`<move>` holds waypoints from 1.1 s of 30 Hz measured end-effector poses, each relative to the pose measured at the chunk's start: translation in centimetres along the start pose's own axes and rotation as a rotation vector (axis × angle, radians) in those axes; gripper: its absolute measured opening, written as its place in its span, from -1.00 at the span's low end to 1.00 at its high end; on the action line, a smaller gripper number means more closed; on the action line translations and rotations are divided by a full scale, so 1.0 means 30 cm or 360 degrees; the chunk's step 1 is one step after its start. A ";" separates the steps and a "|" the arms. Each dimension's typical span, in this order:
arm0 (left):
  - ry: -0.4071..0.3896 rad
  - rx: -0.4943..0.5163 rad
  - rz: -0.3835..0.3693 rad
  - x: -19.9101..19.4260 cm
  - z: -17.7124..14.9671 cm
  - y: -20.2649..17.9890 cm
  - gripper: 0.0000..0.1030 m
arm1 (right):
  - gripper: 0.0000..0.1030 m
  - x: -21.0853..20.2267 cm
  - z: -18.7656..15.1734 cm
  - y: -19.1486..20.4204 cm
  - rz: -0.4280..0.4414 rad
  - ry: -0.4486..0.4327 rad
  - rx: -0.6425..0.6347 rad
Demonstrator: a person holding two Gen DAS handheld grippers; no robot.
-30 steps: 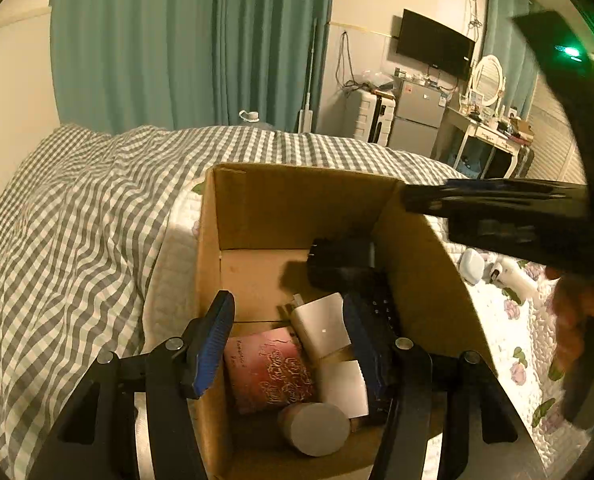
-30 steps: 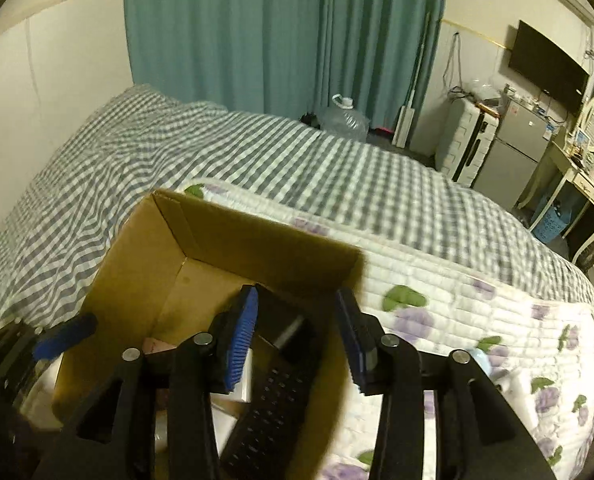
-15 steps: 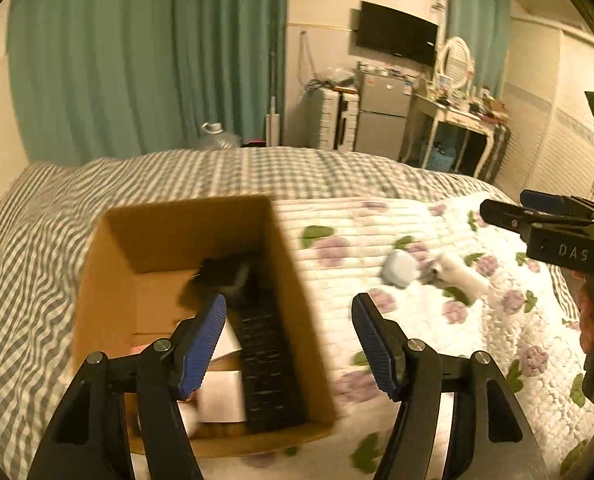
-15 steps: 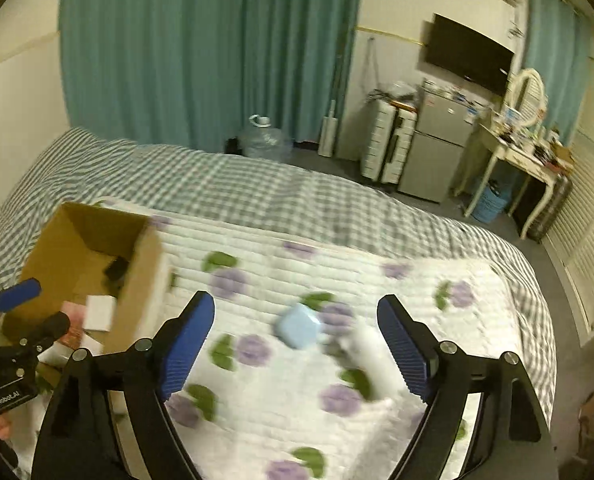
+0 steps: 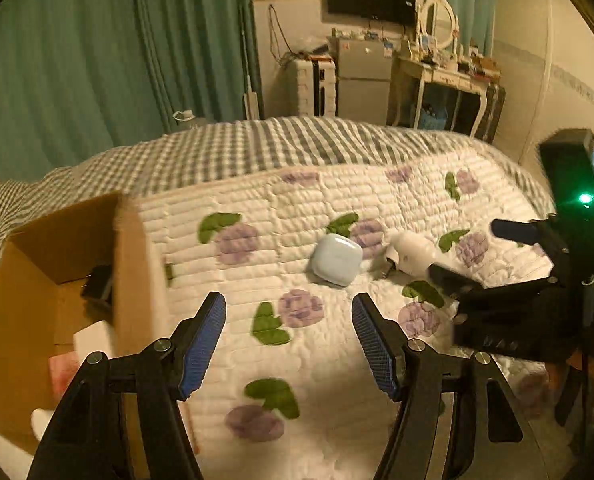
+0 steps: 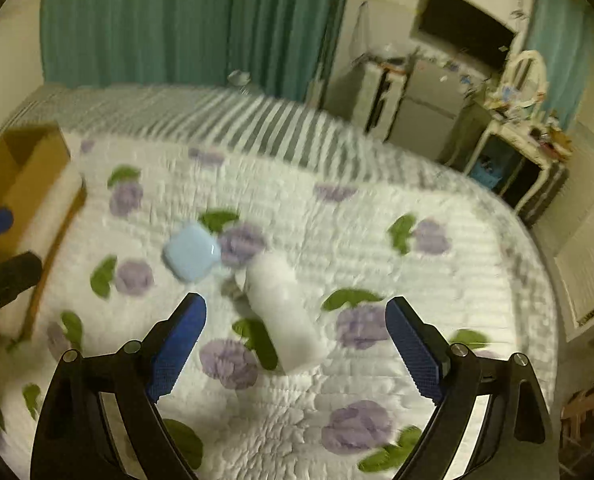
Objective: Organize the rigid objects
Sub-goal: 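Move both open grippers over the earbud case and white cylinder, then grasp the blue earbud case with the left gripper while the right grasps the white cylinder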
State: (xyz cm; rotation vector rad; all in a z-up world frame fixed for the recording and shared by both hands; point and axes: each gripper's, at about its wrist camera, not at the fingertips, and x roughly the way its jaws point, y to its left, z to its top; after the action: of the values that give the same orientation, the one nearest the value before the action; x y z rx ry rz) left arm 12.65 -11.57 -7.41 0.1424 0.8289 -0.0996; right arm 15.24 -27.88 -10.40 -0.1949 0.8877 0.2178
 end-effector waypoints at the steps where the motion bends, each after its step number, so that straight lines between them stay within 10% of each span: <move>1: 0.0013 0.0016 0.0017 0.028 0.000 -0.015 0.33 | 0.78 0.025 0.002 -0.004 0.0022 0.0032 -0.0001; 10: 0.0169 0.0045 0.0071 0.201 -0.031 -0.050 0.33 | 0.40 0.210 0.012 -0.001 0.0010 0.0259 -0.0071; 14: 0.0193 0.0062 0.0070 0.245 -0.034 -0.068 0.33 | -0.16 0.238 0.007 0.017 0.0051 0.0290 -0.0122; 33: 0.0155 0.0204 0.0034 0.462 0.044 -0.187 0.33 | -0.18 0.163 0.006 -0.175 0.0145 0.0151 0.0247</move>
State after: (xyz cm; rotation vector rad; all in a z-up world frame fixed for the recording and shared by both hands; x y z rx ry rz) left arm 22.11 -17.78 -17.26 0.2785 0.9179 -0.1269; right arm 19.78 -32.34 -13.73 -0.0206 1.0042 0.2245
